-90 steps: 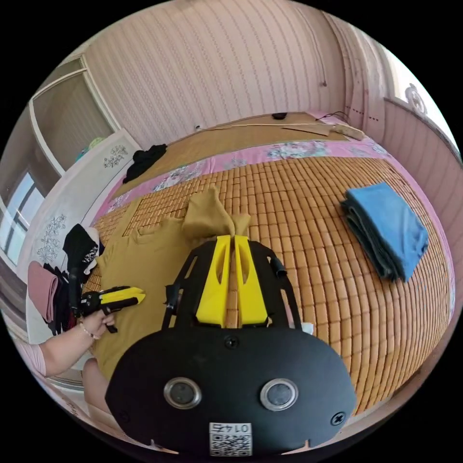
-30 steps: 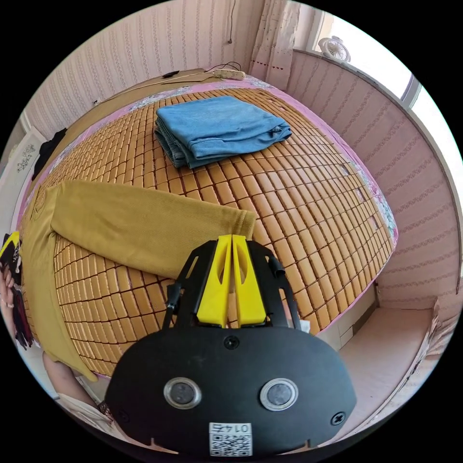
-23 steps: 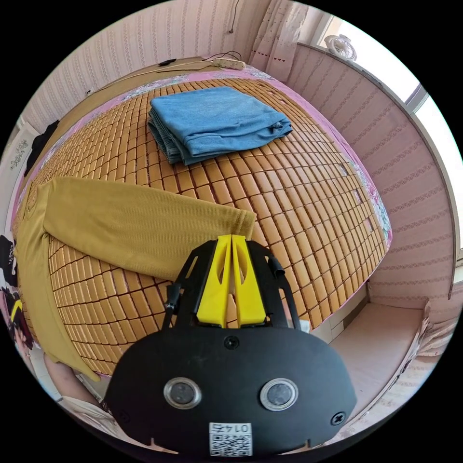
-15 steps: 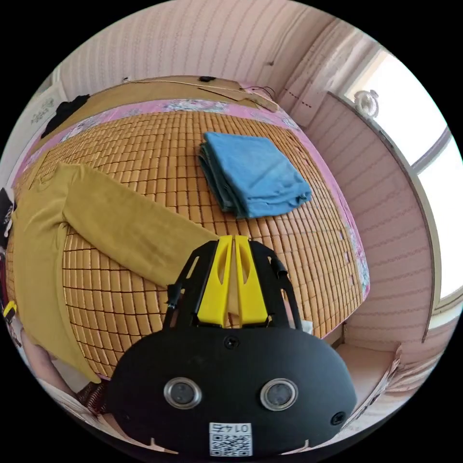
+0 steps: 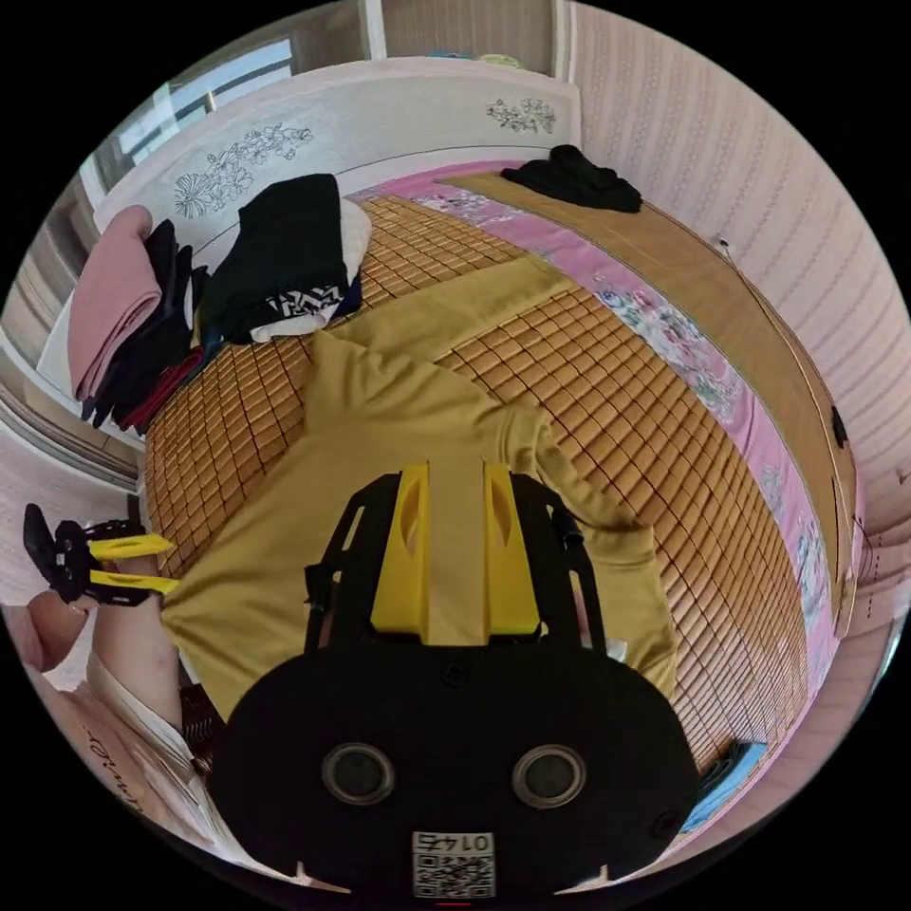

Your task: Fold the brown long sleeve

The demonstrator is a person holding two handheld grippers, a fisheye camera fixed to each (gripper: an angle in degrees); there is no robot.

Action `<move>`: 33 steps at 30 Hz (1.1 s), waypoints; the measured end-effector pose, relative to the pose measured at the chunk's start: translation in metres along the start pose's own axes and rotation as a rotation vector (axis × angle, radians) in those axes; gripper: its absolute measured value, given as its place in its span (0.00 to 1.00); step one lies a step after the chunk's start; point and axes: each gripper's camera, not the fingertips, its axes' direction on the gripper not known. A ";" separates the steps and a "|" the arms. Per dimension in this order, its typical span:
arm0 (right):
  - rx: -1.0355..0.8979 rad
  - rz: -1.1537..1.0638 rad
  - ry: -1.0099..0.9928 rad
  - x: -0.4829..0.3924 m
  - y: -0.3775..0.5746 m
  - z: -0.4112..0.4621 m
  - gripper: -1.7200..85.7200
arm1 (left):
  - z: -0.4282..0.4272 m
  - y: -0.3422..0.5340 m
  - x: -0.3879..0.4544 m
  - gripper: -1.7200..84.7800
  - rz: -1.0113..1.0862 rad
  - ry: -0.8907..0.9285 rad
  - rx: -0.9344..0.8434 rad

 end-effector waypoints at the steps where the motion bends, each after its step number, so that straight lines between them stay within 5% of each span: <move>1: 0.001 -0.014 -0.035 -0.018 -0.032 0.009 0.12 | 0.006 -0.004 -0.003 0.13 -0.013 -0.010 0.006; 7: -0.001 0.038 -0.255 -0.094 -0.168 0.054 0.14 | 0.023 -0.009 -0.009 0.13 -0.021 -0.018 -0.019; 11: -0.186 0.032 0.010 -0.123 -0.216 0.118 0.15 | 0.017 0.002 -0.017 0.12 -0.026 0.006 0.015; 19: -0.174 -0.063 0.061 -0.121 -0.218 0.120 0.02 | 0.003 0.011 -0.025 0.12 -0.037 0.036 0.020; 24: 0.083 -0.118 -0.114 -0.096 -0.199 0.045 0.02 | -0.026 0.021 -0.027 0.12 -0.068 0.134 0.096; 33: 0.120 -0.375 -0.261 -0.084 -0.161 -0.007 0.01 | -0.074 -0.001 -0.048 0.12 0.114 -0.122 0.189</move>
